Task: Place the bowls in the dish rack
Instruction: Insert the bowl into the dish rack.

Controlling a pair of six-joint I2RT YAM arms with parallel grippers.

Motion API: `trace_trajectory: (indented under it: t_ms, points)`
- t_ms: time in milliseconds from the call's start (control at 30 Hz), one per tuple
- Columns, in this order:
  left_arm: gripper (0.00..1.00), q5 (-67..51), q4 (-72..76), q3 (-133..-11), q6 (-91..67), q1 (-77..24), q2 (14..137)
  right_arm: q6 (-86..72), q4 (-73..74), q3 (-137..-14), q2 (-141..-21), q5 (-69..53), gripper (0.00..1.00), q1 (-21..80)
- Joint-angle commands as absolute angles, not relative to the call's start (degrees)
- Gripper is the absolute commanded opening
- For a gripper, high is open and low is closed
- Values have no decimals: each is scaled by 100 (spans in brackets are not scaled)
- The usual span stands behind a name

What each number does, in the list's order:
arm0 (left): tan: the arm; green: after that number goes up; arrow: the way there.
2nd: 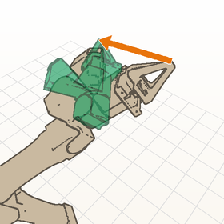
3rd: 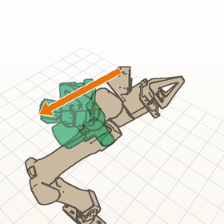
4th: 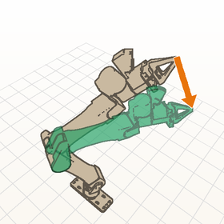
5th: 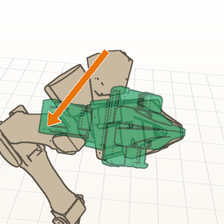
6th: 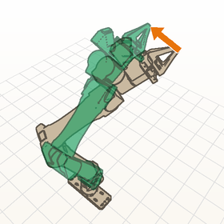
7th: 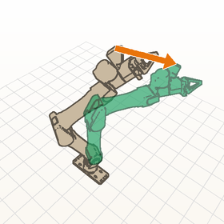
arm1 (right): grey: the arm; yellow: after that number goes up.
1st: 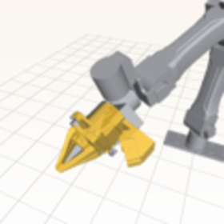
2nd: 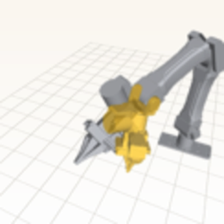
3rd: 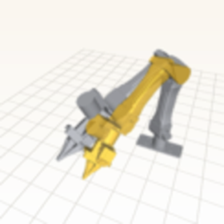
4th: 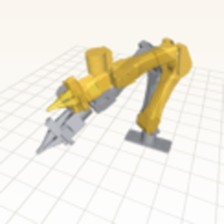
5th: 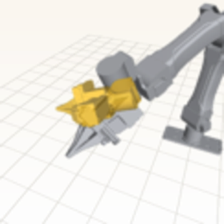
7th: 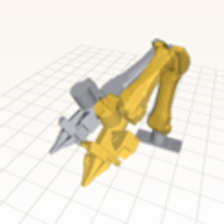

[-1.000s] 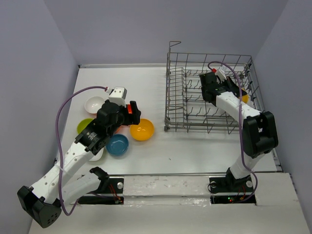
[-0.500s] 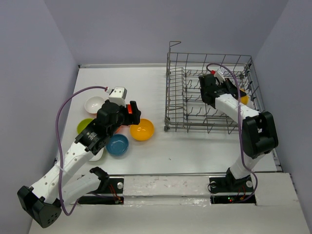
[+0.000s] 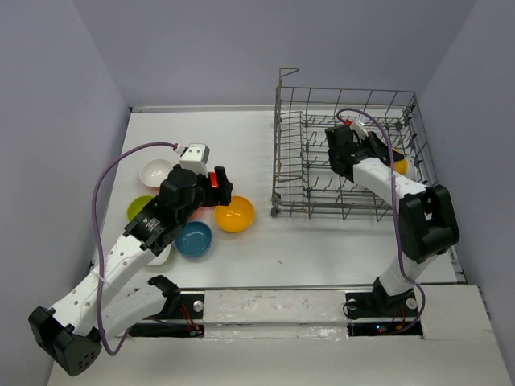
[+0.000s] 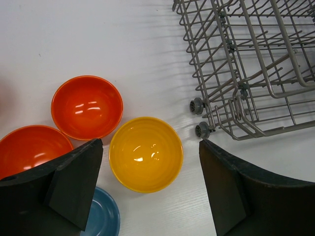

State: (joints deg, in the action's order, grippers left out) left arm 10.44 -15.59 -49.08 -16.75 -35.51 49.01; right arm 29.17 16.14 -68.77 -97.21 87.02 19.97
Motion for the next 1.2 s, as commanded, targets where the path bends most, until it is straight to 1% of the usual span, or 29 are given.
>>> trace_trajectory:
  t_ms: [0,400,967,1133,1167]
  points:
    - [88,976,-1354,-4825,-1573,-3533,4913,2883,1310,-7022,-9852,9439,1,2065]
    - [89,993,-1362,-4825,-1573,-3533,4939,2848,1327,-7295,-10230,9422,1,2118]
    - [89,984,-1362,-4816,-1582,-3533,4957,2883,1336,-7330,-10125,9413,1,2171]
    - [89,976,-1371,-4816,-1582,-3533,4948,2883,1336,-7356,-10195,9404,2,2171]
    - [89,976,-1362,-4816,-1582,-3533,4948,2892,1336,-7374,-10239,9404,4,2171]
